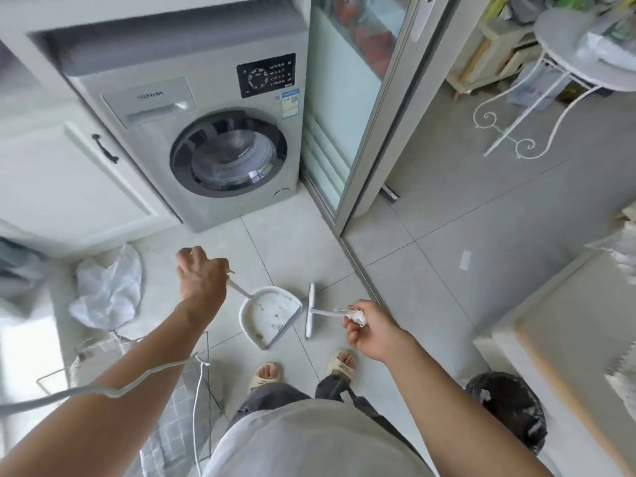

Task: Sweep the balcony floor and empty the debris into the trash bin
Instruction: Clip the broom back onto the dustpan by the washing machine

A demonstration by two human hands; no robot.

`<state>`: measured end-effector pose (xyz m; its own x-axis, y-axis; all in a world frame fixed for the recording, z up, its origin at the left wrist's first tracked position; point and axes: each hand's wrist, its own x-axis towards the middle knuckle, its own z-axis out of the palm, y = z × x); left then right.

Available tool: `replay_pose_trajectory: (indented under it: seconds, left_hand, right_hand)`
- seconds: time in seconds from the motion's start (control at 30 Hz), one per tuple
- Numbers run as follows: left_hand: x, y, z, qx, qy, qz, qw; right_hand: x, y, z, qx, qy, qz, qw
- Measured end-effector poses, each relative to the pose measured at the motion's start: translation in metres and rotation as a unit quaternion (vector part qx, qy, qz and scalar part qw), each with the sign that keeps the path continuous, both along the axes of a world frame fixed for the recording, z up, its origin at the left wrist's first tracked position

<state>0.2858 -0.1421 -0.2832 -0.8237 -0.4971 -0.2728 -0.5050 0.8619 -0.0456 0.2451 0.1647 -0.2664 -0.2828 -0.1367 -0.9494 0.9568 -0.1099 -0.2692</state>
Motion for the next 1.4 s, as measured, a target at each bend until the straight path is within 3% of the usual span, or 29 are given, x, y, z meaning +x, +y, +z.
replay_pose_trajectory:
  seconds: [0.3,0.5,0.63,0.77,0.9,1.07,1.27,1.4]
  left_hand:
    - [-0.021,0.04,0.003,0.0,-0.037,-0.073,0.997]
    - [-0.038,0.071,0.021,0.059,-0.119,-0.05,0.99]
    - [-0.041,0.077,0.025,0.091,-0.142,-0.036,0.985]
    - [-0.043,0.078,0.026,0.102,-0.146,-0.026,0.984]
    - [-0.046,0.078,0.038,0.097,-0.162,-0.03,0.982]
    - [-0.041,0.06,0.035,0.124,-0.188,-0.068,0.972]
    - [-0.026,0.036,0.032,0.115,-0.178,-0.139,0.967]
    - [-0.017,0.034,0.037,0.105,-0.135,-0.153,0.973]
  right_hand:
    - [-0.037,0.022,-0.012,-0.077,-0.04,0.09,0.992]
    - [-0.031,0.028,-0.014,-0.161,-0.053,-0.021,0.985]
    - [-0.031,0.033,-0.016,-0.181,-0.043,-0.035,0.982]
    - [-0.03,0.039,-0.023,-0.168,-0.015,0.009,0.986]
    - [-0.023,0.037,-0.027,-0.116,0.085,0.133,0.981]
    - [-0.009,0.02,-0.026,0.065,0.2,0.33,0.92]
    - [-0.005,-0.013,-0.011,0.209,0.288,0.463,0.812]
    - [-0.003,-0.04,-0.003,0.238,0.325,0.474,0.783]
